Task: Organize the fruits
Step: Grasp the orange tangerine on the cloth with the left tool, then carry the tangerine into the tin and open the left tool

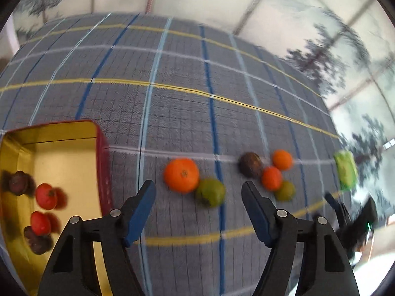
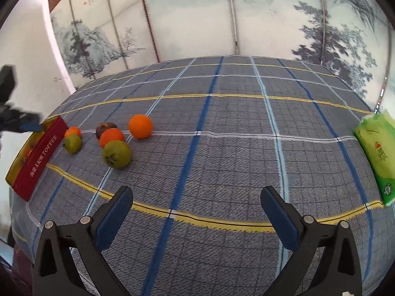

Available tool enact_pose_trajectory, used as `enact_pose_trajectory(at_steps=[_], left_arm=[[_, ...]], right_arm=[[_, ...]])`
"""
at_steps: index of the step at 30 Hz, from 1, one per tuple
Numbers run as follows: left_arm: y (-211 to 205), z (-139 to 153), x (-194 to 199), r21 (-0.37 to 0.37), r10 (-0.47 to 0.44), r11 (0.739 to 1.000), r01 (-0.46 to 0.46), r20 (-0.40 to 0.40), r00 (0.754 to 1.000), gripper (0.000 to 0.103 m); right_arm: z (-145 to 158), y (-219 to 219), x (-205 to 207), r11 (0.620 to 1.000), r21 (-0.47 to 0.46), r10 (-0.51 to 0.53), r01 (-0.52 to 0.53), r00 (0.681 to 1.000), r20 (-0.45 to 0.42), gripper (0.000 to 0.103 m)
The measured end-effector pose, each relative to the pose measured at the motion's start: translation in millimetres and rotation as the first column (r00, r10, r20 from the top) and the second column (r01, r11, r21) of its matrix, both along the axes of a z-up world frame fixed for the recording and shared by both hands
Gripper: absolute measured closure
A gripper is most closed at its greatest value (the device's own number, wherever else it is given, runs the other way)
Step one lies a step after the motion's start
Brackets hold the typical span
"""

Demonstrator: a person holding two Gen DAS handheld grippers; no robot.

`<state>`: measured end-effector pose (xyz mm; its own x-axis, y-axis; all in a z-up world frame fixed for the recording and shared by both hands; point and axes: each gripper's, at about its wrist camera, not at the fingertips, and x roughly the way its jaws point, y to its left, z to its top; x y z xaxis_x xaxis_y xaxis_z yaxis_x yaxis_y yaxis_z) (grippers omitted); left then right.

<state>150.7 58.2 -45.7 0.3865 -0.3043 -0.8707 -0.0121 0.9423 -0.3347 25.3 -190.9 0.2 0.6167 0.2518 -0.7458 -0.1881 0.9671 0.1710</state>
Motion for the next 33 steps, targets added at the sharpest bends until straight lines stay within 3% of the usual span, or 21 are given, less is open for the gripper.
enact_pose_trajectory(at_steps=[3, 10, 12, 13, 17, 23, 33], left_arm=[[-2, -17, 14, -0.02, 0.047, 0.999, -0.048, -0.046, 0.998, 0.032], [-14, -49, 30, 0.037, 0.092, 0.995, -0.088, -0.108, 0.99, 0.042], [-16, -48, 29, 0.067, 0.108, 0.992, -0.103, -0.089, 0.99, 0.049], [-17, -48, 28, 0.087, 0.112, 0.991, -0.106, -0.077, 0.991, 0.063], [-19, -46, 22, 0.097, 0.108, 0.99, -0.104, -0.037, 0.994, 0.063], [-31, -15, -8, 0.151, 0.079, 0.984, -0.096, 0.11, 0.991, 0.063], [-43, 25, -61, 0.22, 0.011, 0.973, -0.07, 0.257, 0.966, 0.063]], right_arm=[[2, 0, -3, 1.0, 0.016, 0.018, -0.018, 1.0, 0.02, 0.0], [6, 1, -7, 0.997, 0.042, 0.063, -0.065, 0.996, 0.056, 0.0], [7, 2, -7, 0.996, 0.045, 0.069, -0.072, 0.995, 0.065, 0.0], [7, 2, -7, 0.996, 0.047, 0.073, -0.077, 0.995, 0.068, 0.0], [6, 2, -5, 0.994, 0.058, 0.086, -0.089, 0.994, 0.06, 0.0], [5, 3, -3, 0.995, 0.053, 0.084, -0.087, 0.995, 0.049, 0.0], [2, 6, 0, 0.996, 0.028, 0.08, -0.08, 0.997, 0.024, 0.0]])
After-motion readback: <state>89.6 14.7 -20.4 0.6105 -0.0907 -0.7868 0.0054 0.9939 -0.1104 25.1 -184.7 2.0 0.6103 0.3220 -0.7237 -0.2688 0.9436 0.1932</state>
